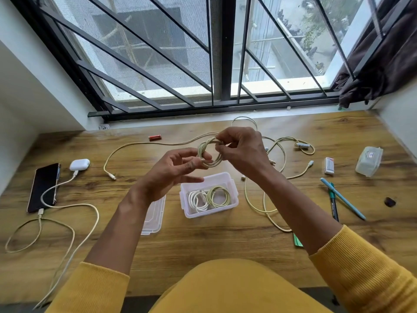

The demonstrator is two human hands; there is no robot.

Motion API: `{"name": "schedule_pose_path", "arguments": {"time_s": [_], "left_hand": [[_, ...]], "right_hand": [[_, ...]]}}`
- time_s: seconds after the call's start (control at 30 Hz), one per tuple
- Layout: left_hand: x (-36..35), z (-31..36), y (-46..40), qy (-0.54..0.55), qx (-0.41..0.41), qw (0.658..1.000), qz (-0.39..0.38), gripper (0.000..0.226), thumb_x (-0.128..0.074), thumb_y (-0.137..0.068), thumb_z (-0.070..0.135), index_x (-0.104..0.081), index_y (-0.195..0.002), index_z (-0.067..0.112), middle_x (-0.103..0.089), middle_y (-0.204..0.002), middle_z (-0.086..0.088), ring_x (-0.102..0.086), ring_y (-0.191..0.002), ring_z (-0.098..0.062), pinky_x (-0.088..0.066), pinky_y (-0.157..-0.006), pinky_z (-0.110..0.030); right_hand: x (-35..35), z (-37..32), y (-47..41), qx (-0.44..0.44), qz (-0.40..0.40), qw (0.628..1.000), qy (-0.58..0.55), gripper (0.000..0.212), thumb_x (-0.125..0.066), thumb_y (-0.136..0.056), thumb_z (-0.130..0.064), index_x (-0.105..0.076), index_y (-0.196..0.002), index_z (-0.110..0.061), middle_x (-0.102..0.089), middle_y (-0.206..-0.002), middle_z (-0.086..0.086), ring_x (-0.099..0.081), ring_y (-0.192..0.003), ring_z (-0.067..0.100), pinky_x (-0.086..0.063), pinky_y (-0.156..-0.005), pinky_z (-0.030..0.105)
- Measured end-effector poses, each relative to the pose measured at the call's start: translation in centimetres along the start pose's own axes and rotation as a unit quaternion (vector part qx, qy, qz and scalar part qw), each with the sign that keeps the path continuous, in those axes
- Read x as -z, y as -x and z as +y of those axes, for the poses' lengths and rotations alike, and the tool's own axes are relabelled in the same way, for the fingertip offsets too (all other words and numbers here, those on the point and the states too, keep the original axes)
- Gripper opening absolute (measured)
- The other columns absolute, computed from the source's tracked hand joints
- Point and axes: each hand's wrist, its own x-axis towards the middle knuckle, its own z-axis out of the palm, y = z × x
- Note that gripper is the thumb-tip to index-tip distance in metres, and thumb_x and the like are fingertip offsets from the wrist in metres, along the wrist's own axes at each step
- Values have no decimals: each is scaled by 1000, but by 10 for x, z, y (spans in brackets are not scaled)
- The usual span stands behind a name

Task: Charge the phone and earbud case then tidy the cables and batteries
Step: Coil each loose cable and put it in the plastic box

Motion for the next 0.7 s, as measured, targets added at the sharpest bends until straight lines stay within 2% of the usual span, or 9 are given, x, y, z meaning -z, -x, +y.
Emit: {"name": "schedule_pose_path", "arguments": {"time_s": [0.07,0.13,0.23,0.4,0.47,0.53,0.6,0.67,0.7], "left_hand": [[-4,-4,0,39,-14,999,20,24,-66,-97,13,-71,-117,1,-66,-136,-22,-63,-129,-32,-54,-103,-65],[-6,-8,-2,76,-22,996,49,20,-68,-94,11,-74,-111,3,-70,-130,-19,-65,-123,-29,-53,-105,-64],[-7,-13,-5,76,-16,990,114,28,-74,-86,13,-77,-112,3,-76,-121,-16,-71,-114,-29,-53,-106,-61],[-12,-21,-9,53,-26,972,228,37,-85,-77,18,-79,-108,0,-80,-105,-19,-74,-112,-40,-55,-106,-55],[-11,-24,-13,6,-25,961,274,32,-91,-77,17,-82,-105,3,-82,-100,-12,-77,-104,-33,-59,-102,-51],[-13,-26,-15,-80,-17,943,324,25,-93,-79,21,-85,-100,13,-83,-93,-2,-80,-92,-18,-63,-93,-43],[-21,-24,-13,-212,-20,900,380,20,-92,-81,29,-85,-98,20,-82,-88,4,-78,-80,-7,-65,-82,-32],[-30,-20,-10,-309,-28,859,408,19,-88,-85,33,-85,-99,21,-82,-89,5,-75,-77,-6,-62,-75,-26],[-30,-21,-11,-326,-22,855,403,19,-87,-85,34,-85,-100,22,-82,-90,5,-75,-78,-8,-60,-75,-25]], "right_hand": [[-2,-1,0,1,-7,1000,-2,13,-81,-86,-10,-81,-98,-15,-75,-83,-5,-74,-76,9,-65,-69,35],[-3,-2,1,-1,-8,1000,-4,13,-81,-86,-10,-81,-99,-15,-75,-83,-4,-74,-76,9,-65,-69,36],[-3,-2,1,-8,-8,1000,-4,14,-82,-85,-10,-81,-98,-15,-76,-83,-4,-74,-75,10,-65,-70,37],[-4,-3,4,-59,-58,996,-40,11,-81,-84,-2,-80,-92,-9,-76,-77,5,-77,-64,19,-66,-65,45],[-5,-3,7,-83,-70,992,-60,14,-82,-85,-1,-79,-97,-7,-76,-79,9,-77,-65,21,-67,-65,44],[-7,-4,9,-98,-83,989,-70,23,-82,-86,-3,-78,-108,-10,-75,-81,11,-77,-65,20,-67,-65,41],[-10,-7,12,-109,-101,987,-65,29,-81,-88,-4,-76,-114,-15,-76,-80,11,-77,-65,19,-67,-64,38],[-11,-8,13,-123,-113,984,-57,29,-79,-88,-2,-76,-114,-14,-76,-78,11,-77,-63,19,-67,-63,39],[-11,-7,12,-132,-116,983,-52,28,-78,-87,0,-77,-112,-13,-76,-77,11,-77,-63,20,-67,-64,40]]}}
